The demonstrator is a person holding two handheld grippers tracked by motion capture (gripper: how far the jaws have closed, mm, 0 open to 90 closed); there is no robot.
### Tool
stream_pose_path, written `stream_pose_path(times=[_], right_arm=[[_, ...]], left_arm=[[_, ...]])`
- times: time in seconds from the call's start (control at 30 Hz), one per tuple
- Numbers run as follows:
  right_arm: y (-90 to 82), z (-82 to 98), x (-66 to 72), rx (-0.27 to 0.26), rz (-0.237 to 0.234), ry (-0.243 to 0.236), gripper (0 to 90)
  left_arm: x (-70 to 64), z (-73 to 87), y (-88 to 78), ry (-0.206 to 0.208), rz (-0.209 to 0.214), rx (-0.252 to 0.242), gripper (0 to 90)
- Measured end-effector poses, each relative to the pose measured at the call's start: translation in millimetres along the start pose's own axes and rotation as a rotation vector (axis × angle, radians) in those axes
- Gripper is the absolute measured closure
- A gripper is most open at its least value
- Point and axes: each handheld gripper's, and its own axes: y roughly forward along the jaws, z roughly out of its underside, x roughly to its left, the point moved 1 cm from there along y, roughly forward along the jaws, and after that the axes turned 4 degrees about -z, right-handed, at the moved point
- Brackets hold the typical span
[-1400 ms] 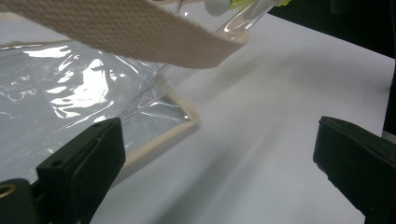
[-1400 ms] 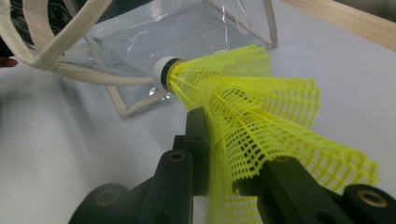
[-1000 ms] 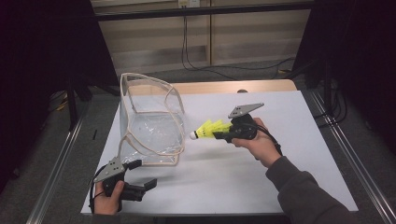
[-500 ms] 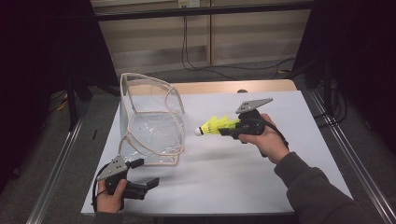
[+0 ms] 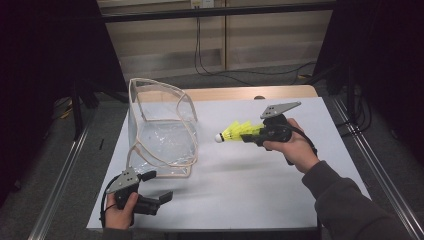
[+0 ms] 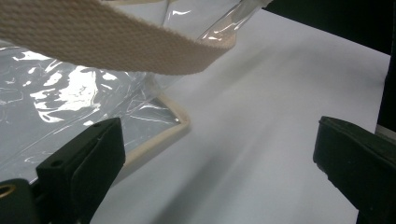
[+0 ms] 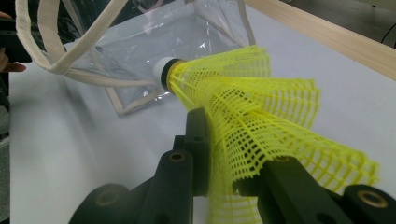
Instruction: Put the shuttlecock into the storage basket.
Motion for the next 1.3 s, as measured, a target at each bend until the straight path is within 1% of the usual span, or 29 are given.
stream_pose_path(times=[0.07,0.13,0.2,0.27,0.4,0.47,0.53,0.57,0.63,0.67,0.8,0.87,0.93,1.0,1.1,1.23,1.3], right_arm=[[1.2,0.5,0.3,0.008,0.001,-0.006,79.5],[3.6,0.9,2.2,0.021,-0.002,-0.016,79.5],[5.3,0.5,4.5,0.022,-0.008,-0.024,79.5],[6.8,-0.1,6.0,0.012,-0.005,-0.017,79.5],[10.4,-1.1,9.3,0.012,-0.006,-0.010,79.5],[10.2,-3.1,9.2,0.001,0.001,-0.005,79.5],[8.7,-6.5,8.4,-0.020,-0.006,0.008,79.5],[6.8,-9.6,8.6,-0.038,-0.011,0.014,79.5],[3.5,-14.9,9.4,-0.050,-0.003,0.017,79.5],[2.3,-17.0,9.2,-0.055,-0.004,0.017,79.5],[-0.4,-27.8,8.8,-0.048,0.015,0.007,79.5],[-1.0,-32.4,8.9,-0.052,0.015,0.007,79.5],[-0.5,-34.5,8.7,-0.053,0.018,0.010,79.5],[-0.2,-37.2,8.9,-0.049,0.023,0.008,79.5],[-1.9,-45.3,11.9,-0.066,0.016,0.006,79.5],[-1.9,-56.4,18.4,-0.064,0.007,-0.011,79.5],[-1.0,-60.5,21.4,-0.063,0.003,-0.021,79.5]], left_arm=[[-0.5,-0.9,-1.7,0.007,0.005,0.001,2.3],[-2.0,-0.7,-3.2,0.007,-0.004,0.004,2.3],[-2.5,0.2,-4.5,0.008,-0.005,0.013,2.3],[-4.4,0.9,-6.3,0.009,-0.003,0.015,2.3],[-7.3,1.2,-9.2,0.012,-0.001,0.014,2.3],[-8.8,1.1,-11.0,0.014,0.003,0.025,2.3],[-8.8,1.5,-11.2,0.003,-0.001,0.014,2.3],[-8.6,1.3,-11.2,0.004,-0.003,0.020,2.3],[-8.1,0.3,-10.5,0.005,0.001,0.025,2.3],[-8.1,-0.9,-9.4,0.004,-0.005,0.017,2.3],[-9.7,-3.6,-5.8,0.001,-0.008,0.011,2.3],[-10.2,-4.3,-4.5,0.009,-0.006,0.023,2.3],[-11.7,-3.7,-2.5,0.000,-0.005,0.015,2.3],[-12.1,-3.5,-2.4,0.008,-0.001,0.028,2.3],[-12.5,-2.4,-2.1,0.003,-0.009,0.027,2.3],[-14.2,-0.8,-1.2,-0.003,-0.008,0.031,2.3],[-14.5,-0.8,-0.6,0.002,-0.005,0.033,2.3]])
